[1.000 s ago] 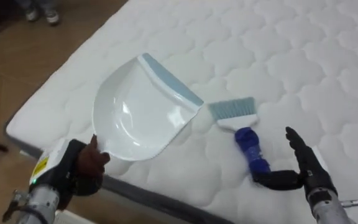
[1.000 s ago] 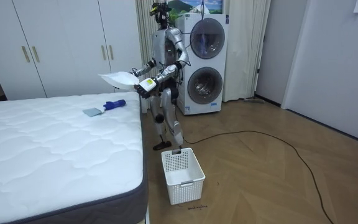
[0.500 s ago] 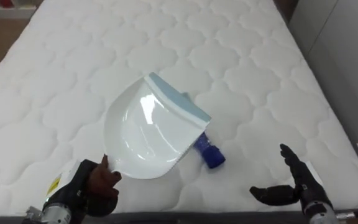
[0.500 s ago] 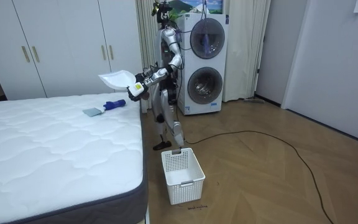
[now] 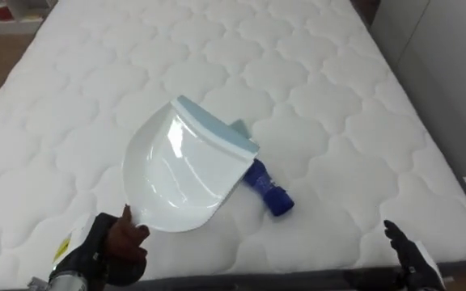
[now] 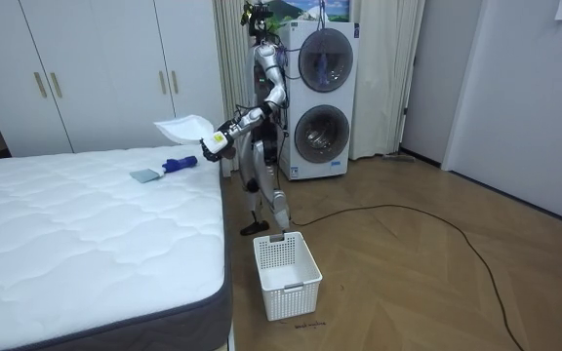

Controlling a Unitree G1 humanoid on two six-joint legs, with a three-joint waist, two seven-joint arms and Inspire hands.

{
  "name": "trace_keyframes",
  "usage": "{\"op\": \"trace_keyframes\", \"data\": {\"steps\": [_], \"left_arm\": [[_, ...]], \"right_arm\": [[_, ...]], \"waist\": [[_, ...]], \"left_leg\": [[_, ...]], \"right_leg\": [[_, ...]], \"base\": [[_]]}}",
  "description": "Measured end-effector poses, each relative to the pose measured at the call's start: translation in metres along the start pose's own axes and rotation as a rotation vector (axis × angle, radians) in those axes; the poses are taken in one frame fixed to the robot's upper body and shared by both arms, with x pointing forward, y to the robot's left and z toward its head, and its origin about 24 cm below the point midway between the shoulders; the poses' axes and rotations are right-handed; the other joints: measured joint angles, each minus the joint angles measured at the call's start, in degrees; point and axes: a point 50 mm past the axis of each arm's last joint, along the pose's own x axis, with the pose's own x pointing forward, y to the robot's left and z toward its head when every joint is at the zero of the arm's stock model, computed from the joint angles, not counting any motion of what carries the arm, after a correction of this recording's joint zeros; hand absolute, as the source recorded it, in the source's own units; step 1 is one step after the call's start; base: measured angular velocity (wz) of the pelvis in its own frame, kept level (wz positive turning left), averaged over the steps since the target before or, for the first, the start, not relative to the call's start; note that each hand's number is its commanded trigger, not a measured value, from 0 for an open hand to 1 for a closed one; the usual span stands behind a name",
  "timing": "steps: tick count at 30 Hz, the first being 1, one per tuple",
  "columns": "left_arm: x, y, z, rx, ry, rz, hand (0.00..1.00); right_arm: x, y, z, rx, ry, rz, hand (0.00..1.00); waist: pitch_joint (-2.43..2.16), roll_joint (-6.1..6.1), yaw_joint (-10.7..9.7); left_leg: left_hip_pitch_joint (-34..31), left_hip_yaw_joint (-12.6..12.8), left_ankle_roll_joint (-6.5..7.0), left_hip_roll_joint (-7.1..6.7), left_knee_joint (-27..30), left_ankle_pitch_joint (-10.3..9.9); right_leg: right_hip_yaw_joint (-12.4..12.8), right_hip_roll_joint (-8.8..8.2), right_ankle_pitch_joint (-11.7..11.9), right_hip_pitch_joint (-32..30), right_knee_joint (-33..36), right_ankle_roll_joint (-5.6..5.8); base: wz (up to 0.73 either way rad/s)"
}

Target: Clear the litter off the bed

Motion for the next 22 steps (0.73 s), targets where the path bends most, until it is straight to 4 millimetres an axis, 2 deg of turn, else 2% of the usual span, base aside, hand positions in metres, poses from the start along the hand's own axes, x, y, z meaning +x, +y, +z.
{"op": "trace_keyframes", "data": {"steps": [5, 10, 12, 16, 19, 21, 22], "left_arm": [[-0.002, -0.009, -0.017, -0.019, 0.08, -0.024, 0.0], [-0.013, -0.028, -0.048, -0.084, 0.227, -0.084, 0.0], [-0.023, -0.04, -0.069, -0.085, 0.331, -0.129, 0.0], [-0.042, -0.055, -0.091, -0.097, 0.455, -0.18, 0.0], [-0.057, -0.066, -0.108, -0.153, 0.586, -0.187, 0.0], [-0.065, -0.07, -0.116, -0.176, 0.656, -0.192, 0.0], [-0.069, -0.071, -0.119, -0.184, 0.679, -0.193, 0.0]], "right_arm": [[-0.003, 0.001, -0.011, -0.001, 0.046, -0.007, 0.0], [-0.009, -0.001, -0.038, -0.014, 0.162, -0.019, 0.0], [-0.013, 0.0, -0.05, 0.007, 0.219, -0.032, 0.0], [-0.019, 0.002, -0.067, 0.021, 0.313, -0.041, 0.0], [-0.026, 0.005, -0.082, -0.015, 0.396, -0.032, 0.0], [-0.031, 0.006, -0.091, -0.046, 0.449, -0.022, 0.0], [-0.033, 0.006, -0.093, -0.059, 0.466, -0.018, 0.0]], "waist": [[0.04, -0.12, -0.2], [-0.11, 0.05, 0.0], [-0.14, 0.05, 0.0], [-0.36, -0.35, 0.0], [-0.61, -0.98, 0.8], [-0.37, -1.28, 1.5], [-0.45, -1.38, 1.7]], "left_leg": [[0.1, 0.1, -0.12, 0.23, -0.2, -0.1], [1.2, 0.2, -0.13, 0.44, -0.8, -0.1], [1.2, 0.2, 0.04, 0.46, -0.8, -0.2], [1.2, 0.2, 0.14, 0.45, -0.8, -0.3], [1.6, 0.3, 0.15, 0.49, -0.8, -0.3], [2.1, 0.4, 0.24, 0.52, -0.8, -0.6], [2.2, 0.4, 0.27, 0.52, -0.8, -0.6]], "right_leg": [[0.4, 0.39, 0.1, 0.0, -0.6, -0.12], [0.5, 0.62, 0.2, 1.2, -1.1, -0.15], [0.5, 0.67, 0.5, 1.3, -1.6, -0.04], [0.6, 0.67, 0.5, 1.3, -1.6, -0.02], [0.5, 0.65, 0.5, 1.8, -1.7, -0.01], [0.6, 0.72, 0.5, 2.2, -1.7, 0.01], [0.6, 0.73, 0.5, 2.2, -1.6, 0.01]], "base": [[-0.01], [-0.02], [0.0], [0.0], [0.0], [-0.02], [-0.05]]}}
